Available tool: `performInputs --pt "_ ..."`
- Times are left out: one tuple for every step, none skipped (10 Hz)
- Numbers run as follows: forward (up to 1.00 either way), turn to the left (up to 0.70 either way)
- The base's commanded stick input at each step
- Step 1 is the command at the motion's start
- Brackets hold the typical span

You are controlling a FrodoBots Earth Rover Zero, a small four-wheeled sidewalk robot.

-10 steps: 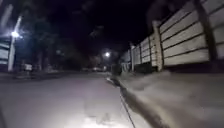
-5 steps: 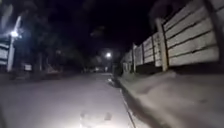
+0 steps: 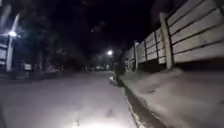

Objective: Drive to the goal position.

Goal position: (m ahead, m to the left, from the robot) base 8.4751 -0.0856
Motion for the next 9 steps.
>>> performInputs --pt "0.50 0.05" --pt "0.50 0.05" --pt "0.50 0.05" --pt "0.50 0.05" --pt "0.50 0.05" --pt "0.50 0.05" --pt "0.50 0.05" --pt "0.50 0.05" --pt "0.50 0.05"
